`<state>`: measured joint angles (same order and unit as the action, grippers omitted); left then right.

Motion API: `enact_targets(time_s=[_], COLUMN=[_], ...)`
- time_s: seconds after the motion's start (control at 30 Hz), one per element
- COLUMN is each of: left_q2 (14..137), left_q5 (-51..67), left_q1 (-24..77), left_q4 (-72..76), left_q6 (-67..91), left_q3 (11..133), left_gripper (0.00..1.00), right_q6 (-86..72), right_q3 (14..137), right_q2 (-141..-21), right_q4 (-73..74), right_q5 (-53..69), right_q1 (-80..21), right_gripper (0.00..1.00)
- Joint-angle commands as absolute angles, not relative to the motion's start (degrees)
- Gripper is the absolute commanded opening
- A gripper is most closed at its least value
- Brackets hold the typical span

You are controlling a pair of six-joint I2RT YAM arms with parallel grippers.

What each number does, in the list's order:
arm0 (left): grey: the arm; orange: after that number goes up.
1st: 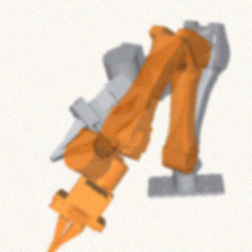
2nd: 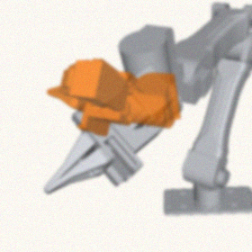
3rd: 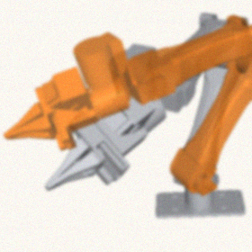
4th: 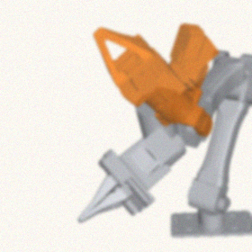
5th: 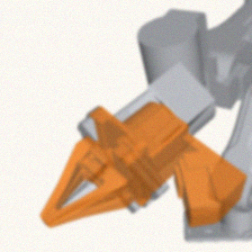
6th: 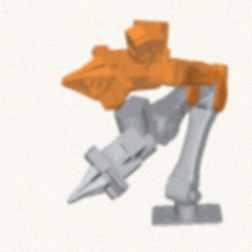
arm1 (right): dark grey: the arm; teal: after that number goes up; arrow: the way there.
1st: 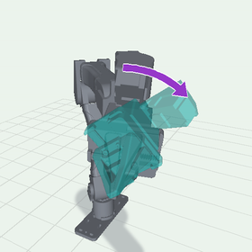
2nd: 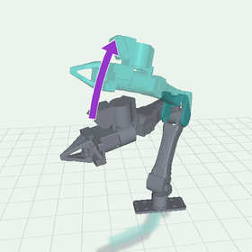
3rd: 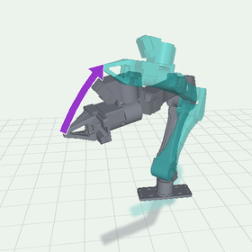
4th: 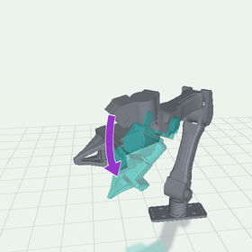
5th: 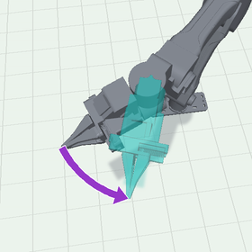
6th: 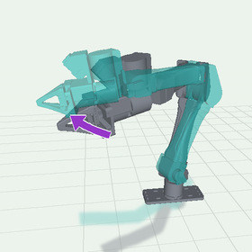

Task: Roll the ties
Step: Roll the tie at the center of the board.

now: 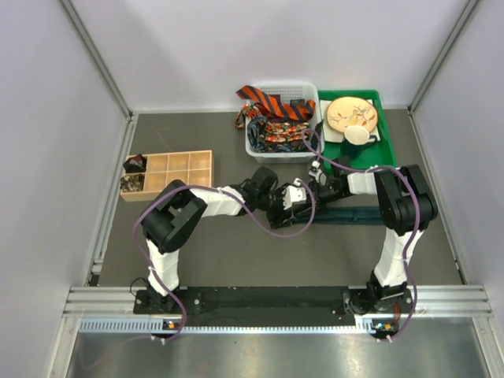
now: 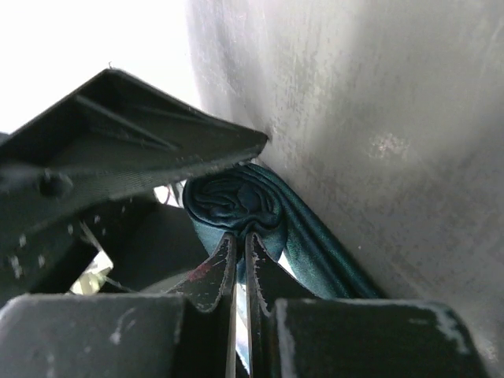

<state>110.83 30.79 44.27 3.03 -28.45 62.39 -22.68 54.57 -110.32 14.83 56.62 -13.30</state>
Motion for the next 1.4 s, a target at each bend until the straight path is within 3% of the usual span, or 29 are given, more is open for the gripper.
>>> enact_targets(time_s=[0.0, 0.23, 0.4, 0.53, 0.67, 0.8, 1.1, 1.23, 1.37], left_q2=[110.05, 113.37, 117.5, 118.74, 117.95, 115.32, 113.12, 113.29, 114.34], left_q5=[38.57, 45.96, 48.08, 47.29, 44.22, 36.93, 22.68, 20.04, 19.16], left_q1=[41.05, 39.9, 40.08, 40.95, 41.75, 43.24, 45.7, 47.45, 48.25], left_q4=[13.33, 31.36, 38.14, 38.58, 34.47, 18.06, -6.67, -9.58, -11.25], left_q6=[-24.26, -15.4, -11.08, -11.42, -14.4, -22.4, -32.6, -33.92, -33.93], left_q3=[54.42, 51.33, 52.21, 52.21, 52.64, 55.89, 61.34, 62.31, 63.98], left_gripper=[0.76, 0.77, 0.69, 0.58, 0.31, 0.23, 0.2, 0.24, 0.28], right_q6=[-17.49, -15.82, -15.29, -15.21, -14.42, -13.1, -11.51, -19.13, -21.18], right_q3=[54.76, 53.79, 53.35, 53.09, 53.17, 54.93, 53.88, 50.81, 50.27], right_q2=[-112.15, -110.13, -108.81, -108.02, -107.23, -105.56, -98.53, -98.0, -100.54], right_q4=[16.26, 17.14, 17.67, 18.19, 19.33, 21.88, 29.35, 21.14, 17.49], right_q5=[43.34, 41.57, 39.38, 37.71, 39.62, 44.11, 51.14, 56.33, 57.65], right_q1=[-13.45, -12.31, -11.52, -11.16, -10.81, -10.64, -7.03, -7.21, -8.7], right_gripper=[0.0, 0.0, 0.0, 0.0, 0.0, 0.0, 0.32, 0.51, 0.5])
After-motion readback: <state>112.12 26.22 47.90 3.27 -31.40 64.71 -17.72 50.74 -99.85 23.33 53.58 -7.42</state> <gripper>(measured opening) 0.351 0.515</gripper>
